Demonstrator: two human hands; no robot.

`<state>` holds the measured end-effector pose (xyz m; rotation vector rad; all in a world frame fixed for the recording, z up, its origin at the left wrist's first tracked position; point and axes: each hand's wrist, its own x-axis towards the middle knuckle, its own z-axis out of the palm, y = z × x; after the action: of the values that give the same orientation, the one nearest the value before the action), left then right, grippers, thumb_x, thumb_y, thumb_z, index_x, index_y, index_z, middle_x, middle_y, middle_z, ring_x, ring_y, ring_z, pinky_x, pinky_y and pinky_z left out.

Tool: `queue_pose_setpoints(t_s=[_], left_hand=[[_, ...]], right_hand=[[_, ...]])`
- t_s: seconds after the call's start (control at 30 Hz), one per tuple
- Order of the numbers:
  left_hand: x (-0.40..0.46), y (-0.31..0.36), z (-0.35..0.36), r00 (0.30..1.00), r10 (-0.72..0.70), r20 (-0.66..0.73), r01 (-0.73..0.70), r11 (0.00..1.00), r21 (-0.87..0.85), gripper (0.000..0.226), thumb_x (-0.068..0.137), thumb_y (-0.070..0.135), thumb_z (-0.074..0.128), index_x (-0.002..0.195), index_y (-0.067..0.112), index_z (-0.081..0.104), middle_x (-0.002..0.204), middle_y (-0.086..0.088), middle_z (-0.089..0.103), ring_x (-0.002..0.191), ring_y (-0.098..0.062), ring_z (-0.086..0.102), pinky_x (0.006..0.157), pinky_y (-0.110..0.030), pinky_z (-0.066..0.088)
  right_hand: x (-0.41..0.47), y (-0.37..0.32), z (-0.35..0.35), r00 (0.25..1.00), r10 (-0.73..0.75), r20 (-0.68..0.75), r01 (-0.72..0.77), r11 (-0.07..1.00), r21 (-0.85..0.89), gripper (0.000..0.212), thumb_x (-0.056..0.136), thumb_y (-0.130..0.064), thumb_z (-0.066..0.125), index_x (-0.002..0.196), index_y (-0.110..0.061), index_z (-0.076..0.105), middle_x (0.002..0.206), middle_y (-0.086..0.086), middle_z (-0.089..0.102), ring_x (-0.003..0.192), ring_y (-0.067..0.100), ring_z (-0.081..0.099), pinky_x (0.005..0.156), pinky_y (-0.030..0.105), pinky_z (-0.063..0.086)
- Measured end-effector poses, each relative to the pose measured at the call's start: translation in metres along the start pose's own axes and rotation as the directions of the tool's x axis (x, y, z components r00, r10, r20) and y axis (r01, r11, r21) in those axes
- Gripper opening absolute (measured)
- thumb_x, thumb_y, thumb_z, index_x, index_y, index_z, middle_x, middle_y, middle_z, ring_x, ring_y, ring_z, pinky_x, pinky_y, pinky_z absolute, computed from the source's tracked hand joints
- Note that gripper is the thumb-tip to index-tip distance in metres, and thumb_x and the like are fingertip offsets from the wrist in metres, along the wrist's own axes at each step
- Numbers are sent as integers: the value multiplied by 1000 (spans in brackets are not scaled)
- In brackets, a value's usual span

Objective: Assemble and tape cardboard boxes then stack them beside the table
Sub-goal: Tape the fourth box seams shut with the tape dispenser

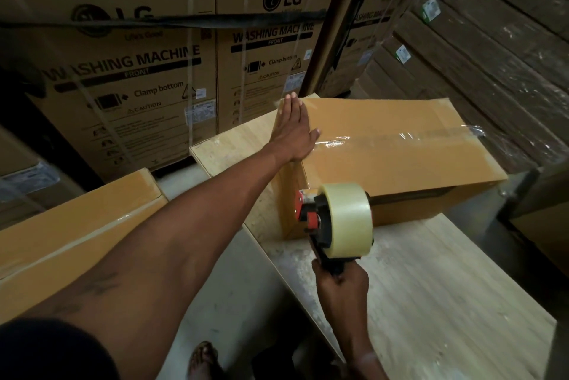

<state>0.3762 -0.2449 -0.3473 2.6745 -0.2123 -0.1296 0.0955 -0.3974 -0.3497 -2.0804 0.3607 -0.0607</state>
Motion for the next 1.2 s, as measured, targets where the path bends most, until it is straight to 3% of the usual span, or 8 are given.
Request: queue_pose_setpoints(t_s=[0.13, 0.6, 0.7, 0.83, 0.97, 1.03, 1.13, 1.2], left_hand=[[0, 1, 0, 1000, -6, 5, 6, 1000, 6, 86, 110, 52, 27, 160, -5, -11, 167, -24, -26, 155, -37, -27, 129, -49, -6], [-12, 12, -5, 1000, -16, -7, 17, 987, 161, 91, 106, 65, 15, 161, -1, -12, 166, -26, -28, 151, -41, -34, 123, -57, -20], [-23, 22, -8, 971, 238, -19, -226, 940, 257, 82, 106, 64, 10, 164, 7, -7, 170, -21, -18, 150, -37, -34, 115, -50, -32], [-35, 41, 12, 749, 640, 169, -662, 721, 205, 71, 107, 61, 8, 166, 22, 1, 173, -8, -9, 157, -29, -24, 126, -50, -17], [-40, 44, 24, 725, 670, 157, -685, 679, 266, 70, 105, 65, 5, 166, 30, 4, 173, -7, -7, 157, -28, -24, 126, -54, -13], [-41, 44, 23, 720, 674, 167, -687, 658, 308, 71, 105, 66, 5, 166, 31, 7, 173, -9, -8, 157, -29, -25, 126, -55, -14], [-43, 46, 24, 718, 675, 172, -687, 645, 336, 75, 102, 69, 0, 166, 31, 7, 173, -10, -10, 157, -30, -25, 126, -56, -12], [-44, 46, 25, 716, 680, 157, -685, 641, 348, 76, 102, 69, 0, 166, 31, 7, 173, -10, -9, 157, -31, -25, 126, -56, -11]], right_hand=[[-24, 26, -3, 997, 75, 5, -75, 997, -15, 35, 83, 2, 76, 60, -18, 59, 50, -4, 57, 48, 5, 50, 49, 14, 38], [-3, 45, 17, 986, 157, 52, -152, 985, -86, 43, 84, 2, 71, 57, -26, 52, 45, -14, 53, 50, -1, 53, 50, 10, 39], [-2, 50, 21, 984, 168, 50, -163, 982, -99, 30, 86, -1, 73, 63, -16, 61, 54, -11, 61, 55, 0, 58, 53, 9, 41], [2, 50, 25, 978, 201, 59, -197, 978, -61, 24, 87, -29, 79, 85, -5, 76, 76, 2, 75, 75, 16, 70, 65, 15, 52], [0, 45, 31, 959, 278, 53, -275, 960, -53, 33, 76, -40, 72, 85, -8, 78, 74, 0, 77, 75, 24, 75, 75, 44, 64], [0, 44, 36, 969, 247, 23, -246, 968, -45, 22, 83, -29, 77, 86, -7, 77, 70, -3, 75, 70, 15, 73, 73, 37, 64], [0, 42, 37, 984, 174, -24, -175, 982, -71, 5, 86, -6, 75, 90, -3, 77, 68, -12, 67, 64, -4, 61, 58, 5, 47], [1, 42, 34, 993, 112, -44, -117, 984, -137, 10, 83, -6, 72, 84, 3, 76, 61, -11, 60, 55, 3, 56, 49, 5, 40]])
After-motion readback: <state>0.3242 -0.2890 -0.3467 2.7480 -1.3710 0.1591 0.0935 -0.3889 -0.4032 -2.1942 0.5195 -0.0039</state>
